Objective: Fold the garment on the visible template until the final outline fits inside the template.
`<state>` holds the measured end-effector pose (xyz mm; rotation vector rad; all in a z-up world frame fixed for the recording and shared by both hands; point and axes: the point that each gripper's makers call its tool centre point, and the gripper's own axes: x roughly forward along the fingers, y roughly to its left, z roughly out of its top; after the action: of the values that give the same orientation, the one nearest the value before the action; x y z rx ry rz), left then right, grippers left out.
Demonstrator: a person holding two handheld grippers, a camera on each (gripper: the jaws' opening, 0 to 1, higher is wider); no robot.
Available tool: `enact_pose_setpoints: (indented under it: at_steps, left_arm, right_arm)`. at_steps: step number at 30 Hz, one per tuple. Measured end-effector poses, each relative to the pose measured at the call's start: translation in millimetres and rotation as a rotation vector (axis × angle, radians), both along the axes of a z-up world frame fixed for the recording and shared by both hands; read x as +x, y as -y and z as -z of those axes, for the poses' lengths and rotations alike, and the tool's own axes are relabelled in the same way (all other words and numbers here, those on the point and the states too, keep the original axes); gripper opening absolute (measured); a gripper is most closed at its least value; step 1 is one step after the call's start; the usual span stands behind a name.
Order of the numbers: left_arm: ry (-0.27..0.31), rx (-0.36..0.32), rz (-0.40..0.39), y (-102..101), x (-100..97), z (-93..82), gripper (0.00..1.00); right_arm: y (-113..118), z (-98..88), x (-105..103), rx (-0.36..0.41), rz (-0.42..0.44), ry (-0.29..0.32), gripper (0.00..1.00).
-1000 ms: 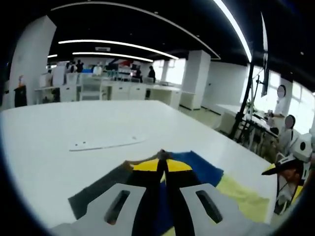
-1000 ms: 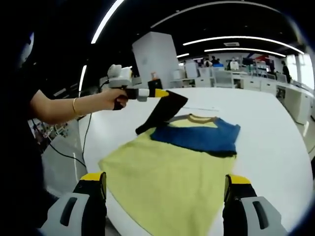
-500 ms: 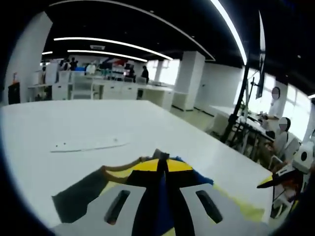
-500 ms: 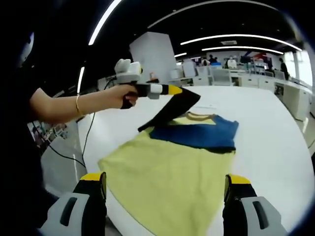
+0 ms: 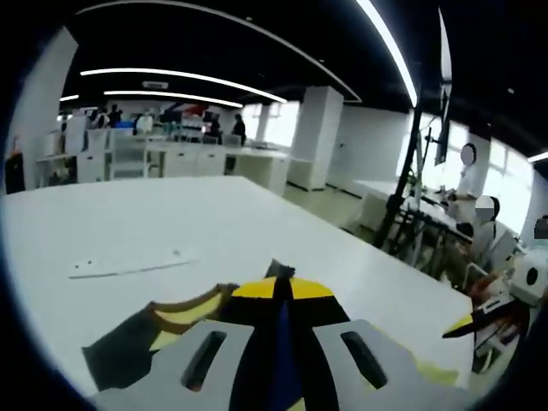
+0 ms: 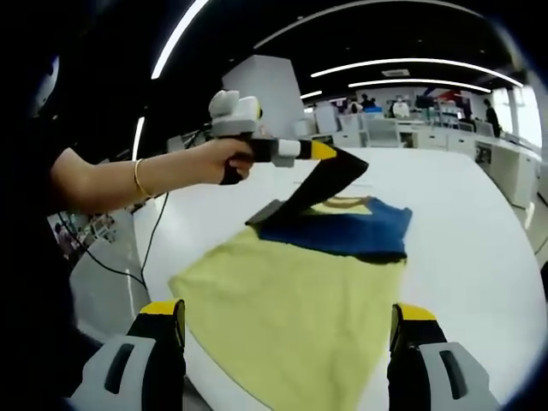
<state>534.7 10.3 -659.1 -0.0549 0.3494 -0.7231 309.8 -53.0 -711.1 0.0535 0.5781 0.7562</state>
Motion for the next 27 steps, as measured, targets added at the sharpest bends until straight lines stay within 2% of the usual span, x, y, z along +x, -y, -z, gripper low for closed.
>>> enact_pose_setpoints:
  at_steps: [10, 14, 18, 21, 24, 27]
  left_arm:
    - [0.031, 0.006, 0.048, 30, -2.9, -5.7, 0.00]
    - [0.024, -0.002, 0.055, 37, -5.5, -1.5, 0.00]
    - [0.011, 0.013, 0.069, 45, -10.6, 9.8, 0.00]
    - [-0.010, 0.038, 0.062, 49, -13.6, 24.4, 0.00]
    - [-0.041, 0.029, 0.059, 56, -17.9, 37.3, 0.00]
    - [-0.057, 0.057, 0.078, 63, -25.2, 52.1, 0.00]
  right_arm:
    - [4, 2.5, -1, 0.001, 0.013, -0.008, 0.99]
    - [6, 3.5, -1, 0.003, 0.020, -0.009, 0.99]
    - [7, 5.3, -1, 0.006, 0.025, -0.013, 0.99]
    - [7, 6.4, -2, 0.004, 0.024, -0.016, 0.99]
    - [8, 7.7, -3, 0.004, 0.026, -0.020, 0.99]
    - [10, 8.8, -3, 0.004, 0.032, -0.023, 0.99]
